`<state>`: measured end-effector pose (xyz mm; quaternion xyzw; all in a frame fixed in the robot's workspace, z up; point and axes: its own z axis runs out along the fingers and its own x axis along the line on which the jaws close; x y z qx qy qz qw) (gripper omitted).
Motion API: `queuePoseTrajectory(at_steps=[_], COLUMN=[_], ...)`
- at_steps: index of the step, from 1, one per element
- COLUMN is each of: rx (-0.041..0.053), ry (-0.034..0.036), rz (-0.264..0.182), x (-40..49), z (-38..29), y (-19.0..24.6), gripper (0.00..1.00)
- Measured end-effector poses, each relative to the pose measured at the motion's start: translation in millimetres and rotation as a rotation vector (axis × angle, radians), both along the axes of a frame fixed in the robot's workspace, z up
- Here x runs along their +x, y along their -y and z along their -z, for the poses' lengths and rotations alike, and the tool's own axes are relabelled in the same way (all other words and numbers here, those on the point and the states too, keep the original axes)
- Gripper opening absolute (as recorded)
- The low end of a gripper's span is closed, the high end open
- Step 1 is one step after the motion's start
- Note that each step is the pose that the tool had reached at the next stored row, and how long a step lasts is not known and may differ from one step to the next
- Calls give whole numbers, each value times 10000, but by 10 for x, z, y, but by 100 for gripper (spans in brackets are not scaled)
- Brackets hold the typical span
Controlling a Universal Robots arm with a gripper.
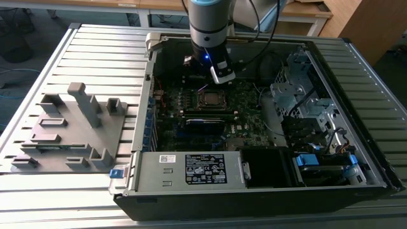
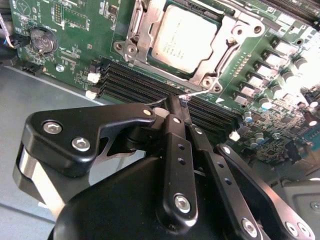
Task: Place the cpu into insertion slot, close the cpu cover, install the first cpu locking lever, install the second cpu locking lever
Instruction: 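Install the first cpu locking lever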
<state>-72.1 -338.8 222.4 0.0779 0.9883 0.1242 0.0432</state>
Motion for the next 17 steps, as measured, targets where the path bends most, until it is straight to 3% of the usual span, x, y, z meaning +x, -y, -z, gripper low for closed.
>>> queuePoseTrajectory(at_steps=[8,17], rx=[-3,-2], ry=[-3,-2], rz=[15,313], x=[29,145], z=[50,89], y=[-2,-16], gripper=[10,10])
